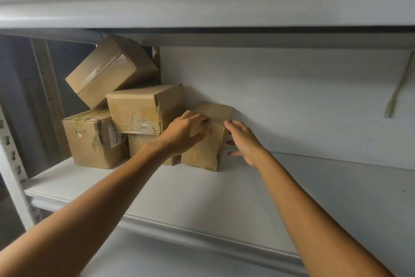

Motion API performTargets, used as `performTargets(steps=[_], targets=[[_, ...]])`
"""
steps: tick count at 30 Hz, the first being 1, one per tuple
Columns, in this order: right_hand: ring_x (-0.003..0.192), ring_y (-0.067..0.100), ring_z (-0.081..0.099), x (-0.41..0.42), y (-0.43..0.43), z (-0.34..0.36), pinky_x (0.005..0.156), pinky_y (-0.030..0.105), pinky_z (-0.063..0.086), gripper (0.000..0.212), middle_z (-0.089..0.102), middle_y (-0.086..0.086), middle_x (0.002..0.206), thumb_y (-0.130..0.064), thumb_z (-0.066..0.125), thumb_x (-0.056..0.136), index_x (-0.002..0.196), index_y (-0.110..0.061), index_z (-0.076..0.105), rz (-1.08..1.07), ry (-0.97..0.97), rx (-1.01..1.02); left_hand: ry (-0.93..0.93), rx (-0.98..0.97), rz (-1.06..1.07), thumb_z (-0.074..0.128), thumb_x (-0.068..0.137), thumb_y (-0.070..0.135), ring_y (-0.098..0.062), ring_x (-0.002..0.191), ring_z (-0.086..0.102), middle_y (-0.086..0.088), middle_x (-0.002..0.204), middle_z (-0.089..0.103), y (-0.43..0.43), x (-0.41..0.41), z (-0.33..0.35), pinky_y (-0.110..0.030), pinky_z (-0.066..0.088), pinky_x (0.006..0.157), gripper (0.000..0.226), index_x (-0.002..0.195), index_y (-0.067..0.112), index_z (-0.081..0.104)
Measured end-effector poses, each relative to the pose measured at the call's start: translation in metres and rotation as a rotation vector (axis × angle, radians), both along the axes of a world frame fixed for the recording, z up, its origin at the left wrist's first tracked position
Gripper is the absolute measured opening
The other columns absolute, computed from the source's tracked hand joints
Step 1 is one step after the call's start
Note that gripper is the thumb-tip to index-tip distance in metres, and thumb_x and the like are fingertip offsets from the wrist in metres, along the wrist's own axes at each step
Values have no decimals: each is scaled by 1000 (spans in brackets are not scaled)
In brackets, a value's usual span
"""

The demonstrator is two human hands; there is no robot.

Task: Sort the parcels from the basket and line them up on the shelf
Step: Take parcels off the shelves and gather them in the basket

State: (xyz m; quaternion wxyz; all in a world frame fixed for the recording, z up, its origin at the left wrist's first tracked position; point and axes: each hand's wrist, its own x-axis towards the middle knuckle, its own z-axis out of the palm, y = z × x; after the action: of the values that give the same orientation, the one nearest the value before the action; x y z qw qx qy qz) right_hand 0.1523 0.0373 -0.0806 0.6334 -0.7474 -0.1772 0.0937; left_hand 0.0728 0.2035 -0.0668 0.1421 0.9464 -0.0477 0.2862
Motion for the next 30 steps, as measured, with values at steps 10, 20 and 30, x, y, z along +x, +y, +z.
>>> performTargets(steps=[10, 20, 30], targets=[[100, 26, 63, -1, -16, -5, 74, 45, 56, 30, 63, 4, 106, -33, 59, 91, 118, -22, 56, -103, -4, 182, -276, -52, -124, 70, 84, 30, -18, 101, 60, 5, 120, 62, -8, 9, -20, -40, 56, 81, 35, 118, 25, 67], [100, 20, 63, 0, -47, -22, 83, 46, 56, 28, 64, 1, 113, -28, 58, 91, 118, -31, 52, -67, -9, 296, -101, -823, -127, 55, 91, 49, -12, 107, 62, 0, 121, 66, -47, 10, -21, -33, 51, 91, 47, 127, 20, 62], [99, 18, 65, -22, -58, -31, 79, 37, 56, 43, 68, -3, 108, -28, 67, 87, 128, -25, 53, 49, 10, 351, 31, -892, -196, 73, 57, 68, -17, 123, 54, 6, 139, 52, -56, -42, -36, -46, 49, 99, 90, 137, 38, 45]])
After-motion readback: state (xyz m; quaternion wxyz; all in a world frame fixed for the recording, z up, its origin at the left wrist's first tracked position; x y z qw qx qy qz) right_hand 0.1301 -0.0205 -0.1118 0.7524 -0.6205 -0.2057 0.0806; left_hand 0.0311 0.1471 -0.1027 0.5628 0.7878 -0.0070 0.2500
